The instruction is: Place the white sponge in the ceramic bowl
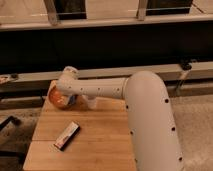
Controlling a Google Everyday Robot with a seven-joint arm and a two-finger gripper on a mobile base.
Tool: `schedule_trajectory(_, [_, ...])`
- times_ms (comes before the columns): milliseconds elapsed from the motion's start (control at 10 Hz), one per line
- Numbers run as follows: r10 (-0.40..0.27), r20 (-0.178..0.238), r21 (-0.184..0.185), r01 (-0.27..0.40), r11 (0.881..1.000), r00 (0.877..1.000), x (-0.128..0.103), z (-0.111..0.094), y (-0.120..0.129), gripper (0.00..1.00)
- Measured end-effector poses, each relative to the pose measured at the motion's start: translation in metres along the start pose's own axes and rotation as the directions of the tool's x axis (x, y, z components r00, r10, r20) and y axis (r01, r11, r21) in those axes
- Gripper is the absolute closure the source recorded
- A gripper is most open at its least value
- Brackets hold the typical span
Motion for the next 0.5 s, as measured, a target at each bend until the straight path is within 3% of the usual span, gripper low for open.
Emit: schedule_trajectory(500, [-0.019, 0.001, -0.007, 0.019, 1.000, 1.000, -0.014, -0.004, 0.006, 0.20])
